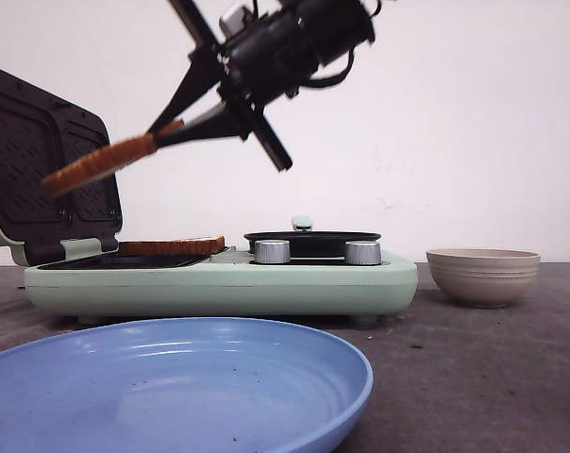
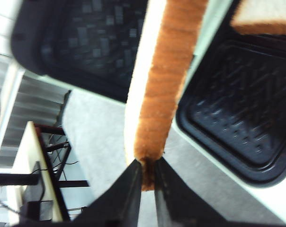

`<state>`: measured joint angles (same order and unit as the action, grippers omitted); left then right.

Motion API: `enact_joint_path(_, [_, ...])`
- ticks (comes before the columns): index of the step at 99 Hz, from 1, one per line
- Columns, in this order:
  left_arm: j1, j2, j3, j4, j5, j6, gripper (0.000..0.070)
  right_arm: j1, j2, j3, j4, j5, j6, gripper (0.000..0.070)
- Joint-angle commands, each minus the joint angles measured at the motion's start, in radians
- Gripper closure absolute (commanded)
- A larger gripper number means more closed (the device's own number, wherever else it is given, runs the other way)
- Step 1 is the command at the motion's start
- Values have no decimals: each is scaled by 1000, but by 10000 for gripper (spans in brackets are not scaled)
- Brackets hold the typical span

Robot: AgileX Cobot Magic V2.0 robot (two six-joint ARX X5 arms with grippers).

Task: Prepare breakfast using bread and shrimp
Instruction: 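Carry the bread with the right gripper onto the other sandwich plate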

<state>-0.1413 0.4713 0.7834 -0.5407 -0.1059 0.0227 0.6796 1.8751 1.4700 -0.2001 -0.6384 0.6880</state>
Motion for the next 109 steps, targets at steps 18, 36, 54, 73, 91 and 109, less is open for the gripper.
enact_joint_path(18, [-1,4,6,17,-2,-8,695,4,79,28,-11,18,35,700])
enact_joint_path(36, [-2,4,6,18,-2,-9,695,4,97,28,-18,51,56,700])
enact_joint_path(54, [-4,4,6,18,-2,-9,695,4,115,28,-24,56,65,700])
enact_joint_path(73, [-4,4,6,17,-2,-8,695,5,132,28,-55,64,65,526])
enact_joint_path(91, [-4,4,6,17,-2,-9,695,5,132,28,-50,75,49,374])
enact_joint_path(109, [-4,4,6,17,-2,-8,695,2,132,39,-30,84,35,373])
